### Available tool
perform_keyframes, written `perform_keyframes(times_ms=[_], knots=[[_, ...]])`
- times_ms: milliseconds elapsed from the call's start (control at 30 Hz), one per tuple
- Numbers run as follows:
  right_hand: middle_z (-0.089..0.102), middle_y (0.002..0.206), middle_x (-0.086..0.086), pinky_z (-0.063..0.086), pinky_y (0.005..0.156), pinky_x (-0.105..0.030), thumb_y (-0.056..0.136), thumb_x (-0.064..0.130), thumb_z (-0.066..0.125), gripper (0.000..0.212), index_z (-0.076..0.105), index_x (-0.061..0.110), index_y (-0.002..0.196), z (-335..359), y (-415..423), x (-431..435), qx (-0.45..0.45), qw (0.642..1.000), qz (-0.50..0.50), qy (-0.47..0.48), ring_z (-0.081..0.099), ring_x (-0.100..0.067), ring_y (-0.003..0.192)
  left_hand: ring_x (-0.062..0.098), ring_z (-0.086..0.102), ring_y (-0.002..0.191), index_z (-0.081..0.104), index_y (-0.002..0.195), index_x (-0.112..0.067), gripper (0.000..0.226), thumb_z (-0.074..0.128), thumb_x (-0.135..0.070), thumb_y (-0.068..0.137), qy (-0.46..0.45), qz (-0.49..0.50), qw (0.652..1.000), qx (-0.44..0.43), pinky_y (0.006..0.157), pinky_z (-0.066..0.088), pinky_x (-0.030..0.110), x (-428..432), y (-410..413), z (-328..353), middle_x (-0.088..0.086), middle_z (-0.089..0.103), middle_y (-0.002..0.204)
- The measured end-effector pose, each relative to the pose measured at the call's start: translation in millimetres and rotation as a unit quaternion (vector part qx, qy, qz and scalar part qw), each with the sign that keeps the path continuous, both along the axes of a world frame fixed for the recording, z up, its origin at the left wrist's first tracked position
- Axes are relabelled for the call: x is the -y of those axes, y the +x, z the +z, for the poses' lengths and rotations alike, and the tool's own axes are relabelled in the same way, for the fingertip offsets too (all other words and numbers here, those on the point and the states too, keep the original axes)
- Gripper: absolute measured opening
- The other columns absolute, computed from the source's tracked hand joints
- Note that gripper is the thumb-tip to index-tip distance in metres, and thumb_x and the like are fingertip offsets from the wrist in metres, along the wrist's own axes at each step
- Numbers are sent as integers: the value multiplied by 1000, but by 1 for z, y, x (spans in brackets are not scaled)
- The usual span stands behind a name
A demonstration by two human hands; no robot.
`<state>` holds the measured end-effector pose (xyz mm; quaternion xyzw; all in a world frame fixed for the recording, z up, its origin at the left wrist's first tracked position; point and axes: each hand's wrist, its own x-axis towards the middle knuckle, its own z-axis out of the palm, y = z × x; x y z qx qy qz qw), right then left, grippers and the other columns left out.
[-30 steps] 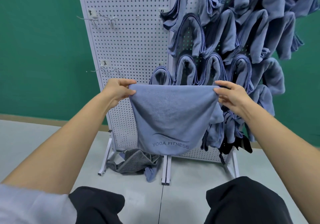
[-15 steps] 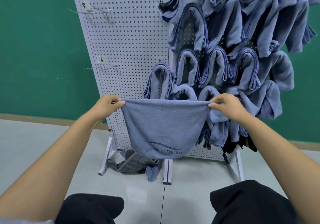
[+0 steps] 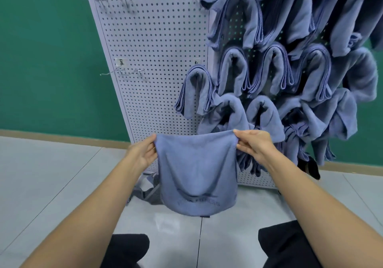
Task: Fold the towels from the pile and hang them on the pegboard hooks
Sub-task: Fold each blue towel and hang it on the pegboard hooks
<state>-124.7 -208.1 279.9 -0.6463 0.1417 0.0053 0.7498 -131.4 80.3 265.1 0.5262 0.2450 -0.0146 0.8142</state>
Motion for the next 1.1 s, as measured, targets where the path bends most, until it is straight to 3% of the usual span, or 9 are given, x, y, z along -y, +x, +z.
perform_keyframes(times_ms=[133,267,367,467,633,733,800,933,1100], knots=[[60,73,-12,58,58,-21,86,-1,66,6,63,2,81,-4,-7,-37,28,998,57,2,59,-16,65,17,68,75,64,97,-2,9,65,-8,89,77,-25,996,36,56,57,25,50,-9,7,12,70,91],[65,75,-8,59,64,-23,86,3,68,3,66,5,87,-1,-17,-64,63,993,84,-51,64,-14,67,13,69,78,69,98,-6,13,65,-13,89,160,-61,982,84,68,57,25,83,-20,9,8,72,91],[65,69,-3,59,64,-23,84,7,71,5,67,8,82,0,-21,-71,79,990,89,-77,63,-8,61,5,66,68,71,96,-7,11,65,-14,89,195,-57,973,114,62,56,20,90,-25,9,0,70,80],[64,67,-2,59,63,-23,84,8,71,4,67,7,83,-1,-24,-73,88,988,99,-82,62,-7,59,11,66,75,72,98,-5,14,63,-14,91,202,-58,970,124,70,58,26,90,-28,9,3,71,85],[70,87,-8,58,78,-23,95,-1,50,21,69,2,104,1,-28,-70,96,976,189,-47,67,-13,79,15,69,88,73,100,-10,21,67,-25,87,207,-104,963,140,81,57,28,85,-29,8,3,75,90],[70,92,-7,56,78,-20,93,-6,48,24,67,5,103,6,-26,-60,104,971,216,-20,64,-13,82,-3,62,57,68,102,-7,14,63,-11,90,176,-121,966,148,61,52,13,81,-27,10,-11,68,62],[68,96,-3,53,80,-17,90,-3,55,24,66,13,103,8,-20,-48,161,964,188,-97,61,-11,88,-4,53,46,67,94,-10,8,59,-8,92,169,-131,966,148,55,48,11,77,-26,12,-15,58,48],[51,126,8,36,95,-17,82,28,74,46,58,25,124,10,-9,-21,242,888,181,-348,43,-8,114,8,56,67,71,88,-15,11,61,-13,91,162,-191,954,164,74,52,23,67,-22,18,-4,64,71],[40,139,13,25,107,-26,75,38,79,65,50,30,133,-1,-4,-19,207,846,274,-408,27,-6,131,9,59,72,69,85,-14,19,53,-9,93,137,-261,936,193,76,47,25,61,-21,21,-2,68,77]])
